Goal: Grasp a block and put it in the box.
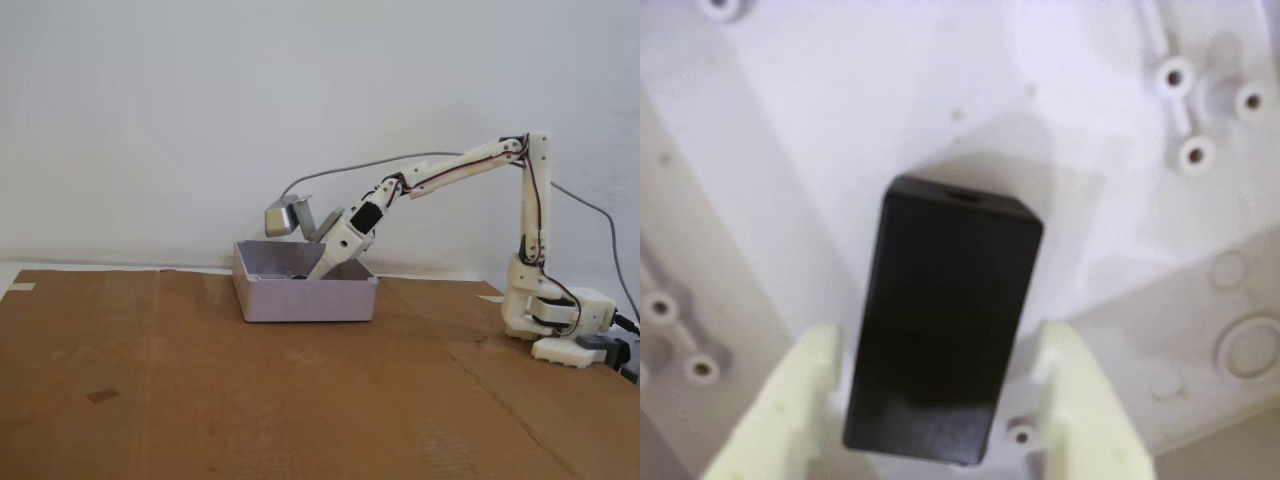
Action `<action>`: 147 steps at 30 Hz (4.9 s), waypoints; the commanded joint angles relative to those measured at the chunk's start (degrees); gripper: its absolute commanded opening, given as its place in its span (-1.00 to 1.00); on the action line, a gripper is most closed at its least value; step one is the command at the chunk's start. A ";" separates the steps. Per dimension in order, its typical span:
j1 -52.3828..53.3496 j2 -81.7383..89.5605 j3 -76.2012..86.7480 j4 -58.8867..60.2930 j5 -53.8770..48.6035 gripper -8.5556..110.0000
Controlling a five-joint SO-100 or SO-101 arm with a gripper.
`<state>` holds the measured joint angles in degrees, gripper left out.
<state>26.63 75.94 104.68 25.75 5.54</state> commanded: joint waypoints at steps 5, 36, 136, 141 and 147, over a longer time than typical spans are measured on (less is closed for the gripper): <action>-0.70 2.02 -5.54 -0.88 -0.53 -0.48; -3.87 16.96 -6.33 -0.26 -0.53 -0.65; -26.63 98.88 65.83 -0.88 3.96 -0.86; -27.42 103.97 69.96 -0.35 3.60 -0.86; -27.42 107.49 73.83 -0.35 3.52 -0.86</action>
<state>0.00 180.44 177.63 25.75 9.23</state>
